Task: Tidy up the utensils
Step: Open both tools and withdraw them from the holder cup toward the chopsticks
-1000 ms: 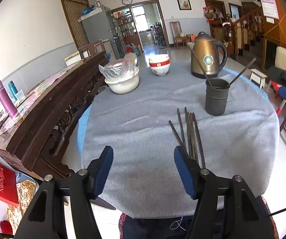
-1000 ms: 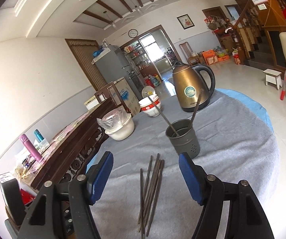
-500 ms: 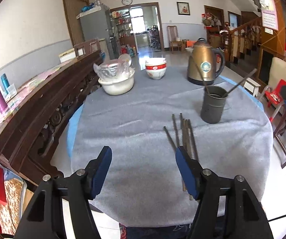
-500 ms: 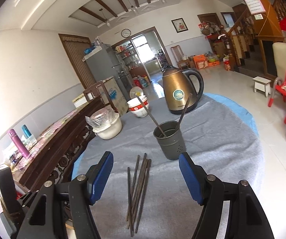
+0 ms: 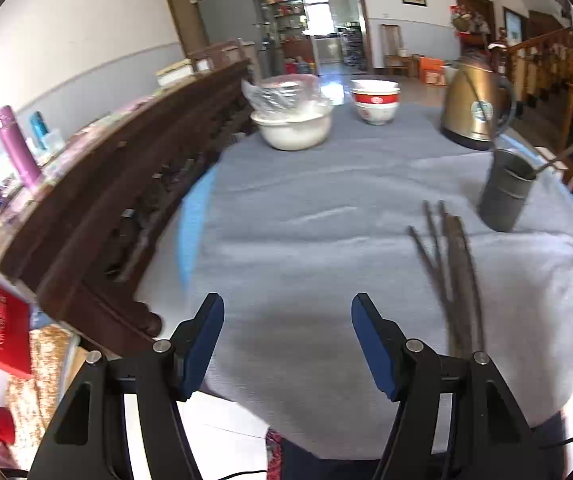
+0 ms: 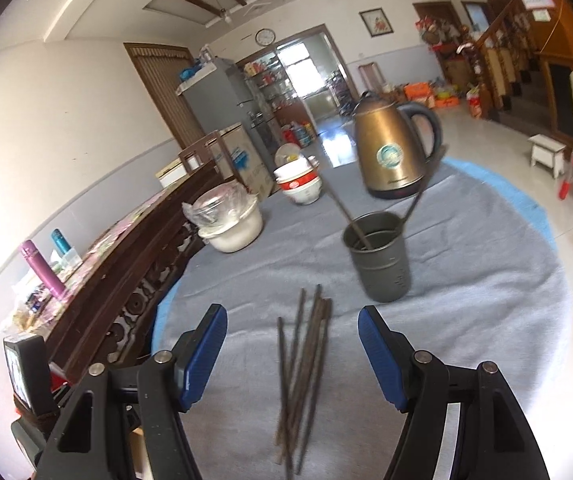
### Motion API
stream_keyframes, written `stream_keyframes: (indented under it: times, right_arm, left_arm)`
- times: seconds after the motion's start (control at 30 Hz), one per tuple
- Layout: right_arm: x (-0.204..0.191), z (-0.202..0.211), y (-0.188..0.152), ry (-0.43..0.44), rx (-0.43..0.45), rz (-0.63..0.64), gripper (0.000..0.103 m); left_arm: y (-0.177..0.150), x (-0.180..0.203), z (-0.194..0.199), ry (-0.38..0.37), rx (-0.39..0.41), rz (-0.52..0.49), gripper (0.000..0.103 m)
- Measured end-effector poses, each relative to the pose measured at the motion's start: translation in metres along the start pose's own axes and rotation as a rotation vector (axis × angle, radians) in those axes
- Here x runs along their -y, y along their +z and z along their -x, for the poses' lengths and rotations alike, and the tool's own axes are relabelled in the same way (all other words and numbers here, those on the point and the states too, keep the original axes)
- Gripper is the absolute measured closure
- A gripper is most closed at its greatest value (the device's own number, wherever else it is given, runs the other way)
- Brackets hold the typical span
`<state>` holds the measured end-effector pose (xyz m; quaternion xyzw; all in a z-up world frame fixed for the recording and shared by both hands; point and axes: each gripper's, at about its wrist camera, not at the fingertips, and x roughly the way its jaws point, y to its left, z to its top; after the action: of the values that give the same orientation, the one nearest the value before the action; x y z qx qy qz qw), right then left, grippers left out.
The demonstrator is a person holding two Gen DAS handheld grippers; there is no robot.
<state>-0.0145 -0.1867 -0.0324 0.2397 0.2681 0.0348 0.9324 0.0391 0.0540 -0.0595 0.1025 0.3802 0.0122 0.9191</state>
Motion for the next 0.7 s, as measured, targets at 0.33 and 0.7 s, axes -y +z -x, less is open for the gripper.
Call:
stream_keyframes:
  times: [0.33, 0.7]
  right_arm:
    - [0.006, -0.025, -0.014, 0.065, -0.092, 0.021, 0.031]
    - [0.052, 0.005, -0.001, -0.021, -0.046, -0.03, 0.034]
  left_arm:
    - [0.01, 0.01, -0.001, 0.077, -0.02, 0.0, 0.036]
    - [0.033, 0.057, 0.002, -0.032, 0.013, -0.069, 0.036]
